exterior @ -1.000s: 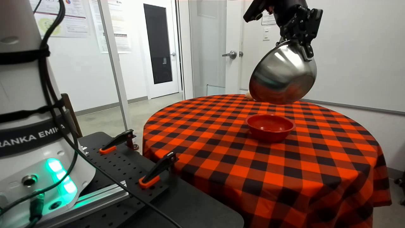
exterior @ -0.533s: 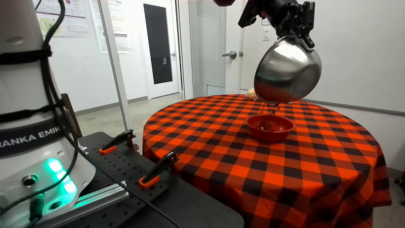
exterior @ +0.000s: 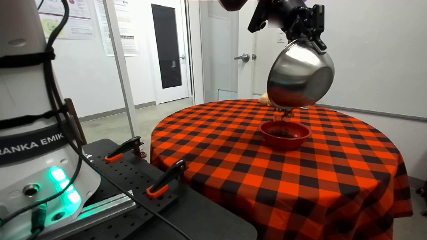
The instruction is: Pick up the bowl and pour it's contents into the red bowl
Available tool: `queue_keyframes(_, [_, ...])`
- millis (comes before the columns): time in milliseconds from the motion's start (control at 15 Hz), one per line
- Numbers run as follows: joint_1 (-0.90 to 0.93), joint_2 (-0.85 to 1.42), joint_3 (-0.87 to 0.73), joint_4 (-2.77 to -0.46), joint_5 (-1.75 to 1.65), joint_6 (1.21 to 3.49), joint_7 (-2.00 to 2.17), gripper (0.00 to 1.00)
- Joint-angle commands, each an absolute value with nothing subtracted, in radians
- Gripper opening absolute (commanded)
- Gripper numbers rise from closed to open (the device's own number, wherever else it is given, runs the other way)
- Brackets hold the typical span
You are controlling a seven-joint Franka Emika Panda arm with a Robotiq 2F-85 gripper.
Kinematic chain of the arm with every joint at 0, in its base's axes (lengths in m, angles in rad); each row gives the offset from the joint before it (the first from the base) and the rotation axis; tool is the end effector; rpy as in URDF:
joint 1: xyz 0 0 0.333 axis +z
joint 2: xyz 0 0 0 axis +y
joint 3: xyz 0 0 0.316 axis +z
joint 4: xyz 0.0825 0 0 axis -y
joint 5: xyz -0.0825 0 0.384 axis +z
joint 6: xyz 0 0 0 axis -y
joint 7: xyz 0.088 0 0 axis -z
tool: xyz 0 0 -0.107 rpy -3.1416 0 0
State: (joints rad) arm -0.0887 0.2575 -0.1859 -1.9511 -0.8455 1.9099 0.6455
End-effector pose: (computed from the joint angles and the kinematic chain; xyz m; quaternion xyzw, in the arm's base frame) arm 0.5498 -0.2061 0.3514 0.8848 -0.2250 -0.0639 0.4029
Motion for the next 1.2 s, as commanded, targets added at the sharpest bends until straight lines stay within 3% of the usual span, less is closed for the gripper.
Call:
queue_keyframes(0, [-0.068,0.287,-0.174,-1.908,-0.899,1.862,0.669,0.02])
queue_keyframes(1133, [-0.024,0.268,-0.125,-1.971,-1.07,1.824,0.701,0.02])
